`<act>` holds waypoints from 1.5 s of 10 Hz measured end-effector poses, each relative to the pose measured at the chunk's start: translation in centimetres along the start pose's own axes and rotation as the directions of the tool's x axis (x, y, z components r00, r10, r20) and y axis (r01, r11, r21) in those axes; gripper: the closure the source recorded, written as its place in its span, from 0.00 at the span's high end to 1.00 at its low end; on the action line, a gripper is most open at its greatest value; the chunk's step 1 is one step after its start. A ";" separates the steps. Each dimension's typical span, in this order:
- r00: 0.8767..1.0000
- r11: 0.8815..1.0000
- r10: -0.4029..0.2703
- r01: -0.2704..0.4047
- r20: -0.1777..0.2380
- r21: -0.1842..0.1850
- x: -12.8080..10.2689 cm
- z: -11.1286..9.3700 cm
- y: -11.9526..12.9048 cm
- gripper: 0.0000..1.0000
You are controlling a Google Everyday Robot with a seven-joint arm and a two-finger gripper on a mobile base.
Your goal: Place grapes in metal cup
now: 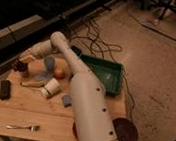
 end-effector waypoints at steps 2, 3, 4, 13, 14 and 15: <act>1.000 1.000 0.000 0.000 0.000 0.000 0.0 0.0 0.0 0.32; 1.000 1.000 0.000 0.000 0.000 0.000 0.0 0.0 0.0 0.32; 1.000 1.000 0.000 0.000 0.000 0.001 0.0 0.0 0.0 0.32; 1.000 1.000 0.002 -0.002 -0.001 0.000 0.2 0.0 0.0 0.32; 1.000 1.000 -0.001 0.001 -0.006 -0.001 0.1 -0.1 0.0 0.32; 1.000 1.000 -0.021 0.020 -0.016 -0.013 -0.3 -0.1 0.0 0.32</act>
